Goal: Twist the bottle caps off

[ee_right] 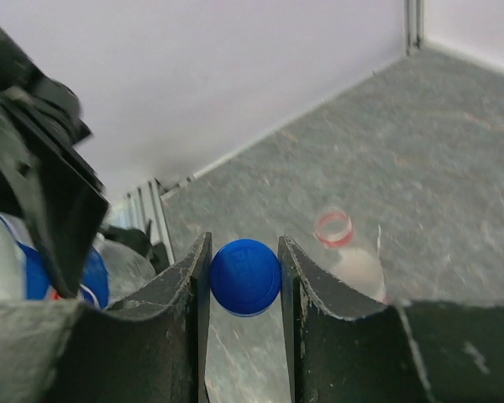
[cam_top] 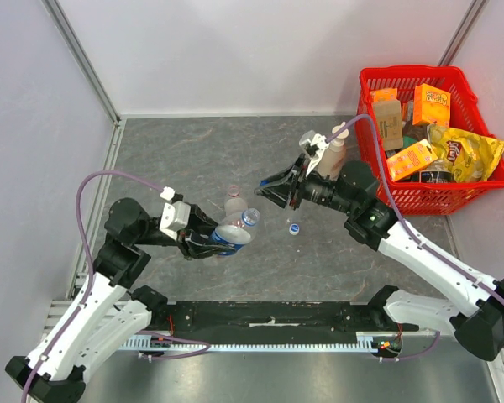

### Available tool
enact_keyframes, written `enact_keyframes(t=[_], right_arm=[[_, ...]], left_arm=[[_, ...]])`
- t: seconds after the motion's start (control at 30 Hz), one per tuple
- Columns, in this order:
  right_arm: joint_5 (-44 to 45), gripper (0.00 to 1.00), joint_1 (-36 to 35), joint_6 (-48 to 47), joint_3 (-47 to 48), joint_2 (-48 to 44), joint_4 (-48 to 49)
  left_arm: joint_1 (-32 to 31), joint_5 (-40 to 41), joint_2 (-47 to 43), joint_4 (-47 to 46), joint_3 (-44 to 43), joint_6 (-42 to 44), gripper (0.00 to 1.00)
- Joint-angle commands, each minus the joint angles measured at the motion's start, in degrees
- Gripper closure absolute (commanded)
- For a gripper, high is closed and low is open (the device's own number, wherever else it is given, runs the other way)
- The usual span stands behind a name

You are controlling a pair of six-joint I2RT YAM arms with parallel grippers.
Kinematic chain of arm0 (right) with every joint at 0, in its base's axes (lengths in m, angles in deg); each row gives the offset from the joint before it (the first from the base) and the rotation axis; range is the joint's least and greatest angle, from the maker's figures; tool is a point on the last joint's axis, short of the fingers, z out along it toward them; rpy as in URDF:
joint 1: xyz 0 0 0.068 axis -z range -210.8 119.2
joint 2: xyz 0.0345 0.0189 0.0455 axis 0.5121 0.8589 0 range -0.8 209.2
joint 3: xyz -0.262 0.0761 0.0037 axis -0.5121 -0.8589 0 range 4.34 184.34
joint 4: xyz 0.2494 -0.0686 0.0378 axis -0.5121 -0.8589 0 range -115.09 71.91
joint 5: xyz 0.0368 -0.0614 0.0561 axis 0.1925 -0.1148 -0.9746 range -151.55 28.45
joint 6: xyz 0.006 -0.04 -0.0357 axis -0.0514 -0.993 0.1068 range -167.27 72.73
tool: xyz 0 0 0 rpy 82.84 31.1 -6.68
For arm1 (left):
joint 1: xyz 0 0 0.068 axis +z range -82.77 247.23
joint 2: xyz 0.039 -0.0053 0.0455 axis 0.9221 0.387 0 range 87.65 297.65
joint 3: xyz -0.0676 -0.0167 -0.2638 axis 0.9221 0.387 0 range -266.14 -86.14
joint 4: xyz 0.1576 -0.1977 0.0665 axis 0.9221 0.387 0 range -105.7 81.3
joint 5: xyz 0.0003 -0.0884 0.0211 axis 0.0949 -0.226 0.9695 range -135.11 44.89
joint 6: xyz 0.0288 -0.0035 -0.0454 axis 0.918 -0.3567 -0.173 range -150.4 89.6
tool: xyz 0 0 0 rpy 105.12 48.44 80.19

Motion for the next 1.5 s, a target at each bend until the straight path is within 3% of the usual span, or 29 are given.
enact_keyframes(t=[0.0, 0.13, 0.3, 0.47, 0.77, 0.93, 1.23, 1.47], right_arm=[[2.48, 1.0, 0.15, -5.19, -4.71, -2.29, -4.78], [4.5, 1.0, -0.03, -7.65, -11.3, -1.42, -4.51], [5.03, 1.0, -1.95, -8.63, -16.93, 1.66, -1.98], [13.46, 1.0, -8.89, -10.3, -19.93, 7.8, -0.3], [28.3, 0.99, -14.7, -8.98, -20.19, 18.18, 0.76], [30.17, 0.75, -15.5, -9.51, -20.02, 19.06, 0.24], [29.55, 0.33, -15.59, -8.89, -18.7, 17.22, -2.66], [28.68, 0.18, -15.59, -9.15, -16.51, 13.8, -6.17]], left_arm=[[-0.12, 8.19, -3.26, -12.02, 3.31, -6.51, 0.79], [-0.03, 15.58, -7.21, -18.17, 8.24, -9.14, 0.79], [-0.03, 20.07, -9.77, -16.95, 10.0, -7.04, 0.8], [-0.12, 16.84, -9.59, -15.72, 8.51, -5.72, 0.8], [-0.03, 12.34, -7.92, -10.62, 4.56, -2.47, 0.79], [-0.12, 12.87, -6.96, -4.74, 2.18, 1.4, 0.78], [-0.03, 13.66, -6.17, -2.01, 0.87, 4.55, 0.76], [-0.12, 14.19, -5.99, 0.53, 0.16, 5.97, 0.76]])
